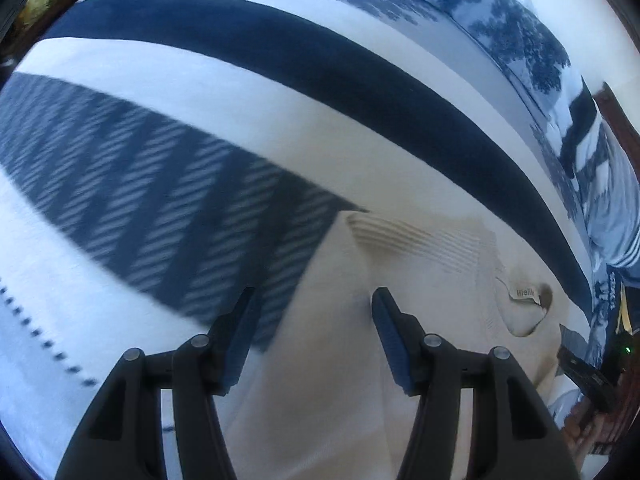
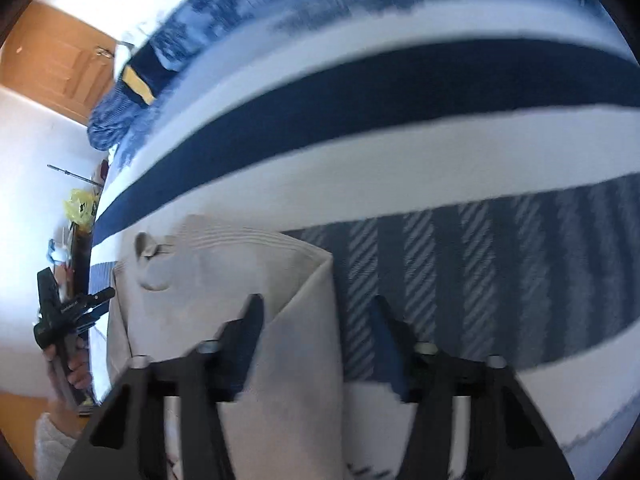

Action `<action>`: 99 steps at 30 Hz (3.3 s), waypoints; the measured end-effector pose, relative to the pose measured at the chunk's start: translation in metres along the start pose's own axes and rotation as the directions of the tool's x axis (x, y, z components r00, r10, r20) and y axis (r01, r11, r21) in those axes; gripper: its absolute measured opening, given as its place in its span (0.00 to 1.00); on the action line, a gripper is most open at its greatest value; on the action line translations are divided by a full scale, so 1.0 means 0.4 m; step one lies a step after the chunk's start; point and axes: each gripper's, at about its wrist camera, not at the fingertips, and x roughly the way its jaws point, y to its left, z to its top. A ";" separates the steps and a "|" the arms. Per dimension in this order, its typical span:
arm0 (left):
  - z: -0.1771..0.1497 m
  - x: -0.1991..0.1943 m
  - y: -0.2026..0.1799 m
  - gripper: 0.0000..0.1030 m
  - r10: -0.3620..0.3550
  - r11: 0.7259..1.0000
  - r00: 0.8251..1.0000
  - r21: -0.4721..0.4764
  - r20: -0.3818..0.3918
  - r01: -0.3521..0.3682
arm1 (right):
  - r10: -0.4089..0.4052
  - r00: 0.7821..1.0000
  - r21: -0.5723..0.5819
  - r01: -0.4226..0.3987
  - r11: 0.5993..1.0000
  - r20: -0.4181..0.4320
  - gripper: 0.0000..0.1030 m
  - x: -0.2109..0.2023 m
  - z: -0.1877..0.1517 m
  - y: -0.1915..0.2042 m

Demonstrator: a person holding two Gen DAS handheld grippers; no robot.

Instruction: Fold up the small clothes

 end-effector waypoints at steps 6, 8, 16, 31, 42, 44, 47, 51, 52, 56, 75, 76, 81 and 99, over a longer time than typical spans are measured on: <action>0.003 0.016 -0.055 0.09 0.054 0.996 0.998 0.062 0.034 -0.056 | -0.037 0.999 -0.056 0.038 0.998 0.011 0.06 0.041 -0.004 0.030; -0.006 -0.005 -0.060 0.09 0.053 0.994 0.997 0.097 0.054 -0.058 | -0.098 0.994 -0.114 0.103 0.988 0.052 0.05 0.019 -0.004 0.054; 0.080 -0.212 -0.049 0.07 -0.039 0.999 0.968 0.042 0.247 0.030 | -0.190 0.941 -0.223 0.256 0.941 0.281 0.03 -0.163 0.082 0.153; -0.049 -0.221 0.087 0.50 0.044 0.986 0.977 0.149 0.206 -0.076 | -0.126 0.965 -0.189 0.171 0.967 0.230 0.40 -0.066 0.066 0.121; -0.827 -0.735 0.137 0.84 0.092 0.944 0.849 0.227 0.520 -0.241 | 0.058 0.876 -0.198 0.043 0.979 0.479 0.84 -0.562 -0.705 0.151; -0.915 -0.732 0.141 0.87 0.082 0.943 0.847 0.236 0.525 -0.237 | 0.082 0.876 -0.174 0.003 0.985 0.475 0.87 -0.580 -0.815 0.152; -1.008 -0.670 0.190 0.87 0.067 0.962 0.891 0.209 0.449 -0.178 | 0.038 0.890 -0.170 0.045 0.984 0.454 0.87 -0.537 -0.932 0.145; -1.082 -0.557 0.300 0.87 0.114 0.980 0.930 0.113 0.348 -0.162 | -0.029 0.924 -0.150 0.093 0.984 0.382 0.87 -0.450 -1.040 0.098; -1.090 -0.534 0.326 0.87 0.135 0.983 0.941 0.074 0.310 -0.165 | -0.026 0.930 -0.132 0.080 0.988 0.367 0.85 -0.430 -1.058 0.079; -1.108 -0.494 0.409 0.87 0.105 0.994 0.961 -0.030 0.255 -0.101 | -0.048 0.972 -0.027 0.055 0.998 0.230 0.71 -0.340 -1.119 0.020; -1.119 -0.370 0.386 0.53 0.166 0.986 0.984 0.015 0.058 -0.168 | -0.082 0.996 0.084 0.083 0.993 -0.024 0.36 -0.185 -1.141 -0.063; -1.119 -0.371 0.381 0.48 0.168 0.985 0.984 0.017 0.063 -0.170 | -0.087 0.996 0.088 0.089 0.992 -0.020 0.33 -0.179 -1.140 -0.064; -1.137 -0.421 0.380 0.03 0.143 0.990 0.985 -0.006 0.098 -0.143 | -0.100 0.994 0.077 0.097 0.992 0.037 0.03 -0.227 -1.154 -0.053; -1.238 -0.495 0.366 0.03 0.183 0.982 0.978 0.036 0.097 -0.187 | -0.233 0.960 0.087 0.222 0.971 0.157 0.01 -0.347 -1.183 -0.045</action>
